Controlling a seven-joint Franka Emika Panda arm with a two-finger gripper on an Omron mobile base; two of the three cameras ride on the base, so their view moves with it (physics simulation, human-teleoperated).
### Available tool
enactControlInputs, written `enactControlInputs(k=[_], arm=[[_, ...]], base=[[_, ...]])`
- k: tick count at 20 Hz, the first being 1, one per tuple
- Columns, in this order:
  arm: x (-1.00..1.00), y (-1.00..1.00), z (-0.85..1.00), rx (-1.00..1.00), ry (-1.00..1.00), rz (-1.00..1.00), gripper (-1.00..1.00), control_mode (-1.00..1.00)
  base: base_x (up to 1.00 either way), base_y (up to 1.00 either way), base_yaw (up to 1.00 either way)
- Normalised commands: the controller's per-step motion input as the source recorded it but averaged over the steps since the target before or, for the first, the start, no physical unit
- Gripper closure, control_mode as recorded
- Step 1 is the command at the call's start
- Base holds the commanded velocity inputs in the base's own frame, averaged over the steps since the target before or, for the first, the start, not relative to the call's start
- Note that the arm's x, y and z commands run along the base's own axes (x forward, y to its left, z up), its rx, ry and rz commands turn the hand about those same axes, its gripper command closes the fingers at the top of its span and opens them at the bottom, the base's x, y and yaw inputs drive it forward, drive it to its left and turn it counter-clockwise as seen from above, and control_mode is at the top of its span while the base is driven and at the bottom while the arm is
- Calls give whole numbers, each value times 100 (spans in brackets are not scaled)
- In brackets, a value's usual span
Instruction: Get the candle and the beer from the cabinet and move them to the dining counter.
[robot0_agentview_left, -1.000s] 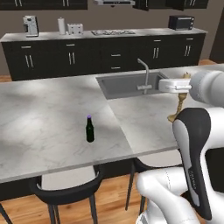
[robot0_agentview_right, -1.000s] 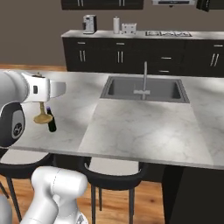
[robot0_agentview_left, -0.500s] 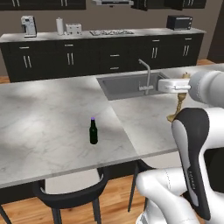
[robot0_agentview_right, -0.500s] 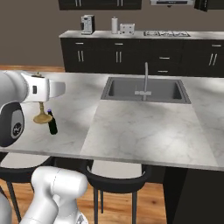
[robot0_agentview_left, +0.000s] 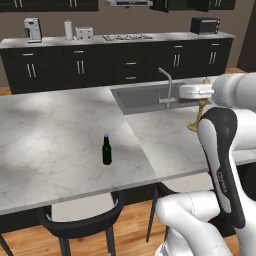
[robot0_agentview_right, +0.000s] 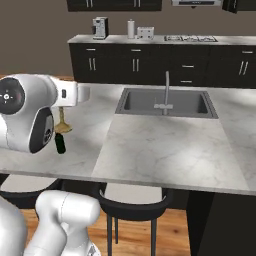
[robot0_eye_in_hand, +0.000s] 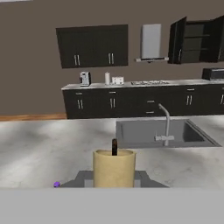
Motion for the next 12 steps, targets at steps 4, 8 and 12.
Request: enactControlInputs(k=[4, 8, 12], arm=[[79, -42, -30, 0, 4, 22, 100, -100], [77, -35, -35, -1, 3, 21, 100, -100], [68, -27, -54, -3, 1, 19, 100, -100]], base=[[0, 0, 0], [0, 0, 0], [0, 0, 0]])
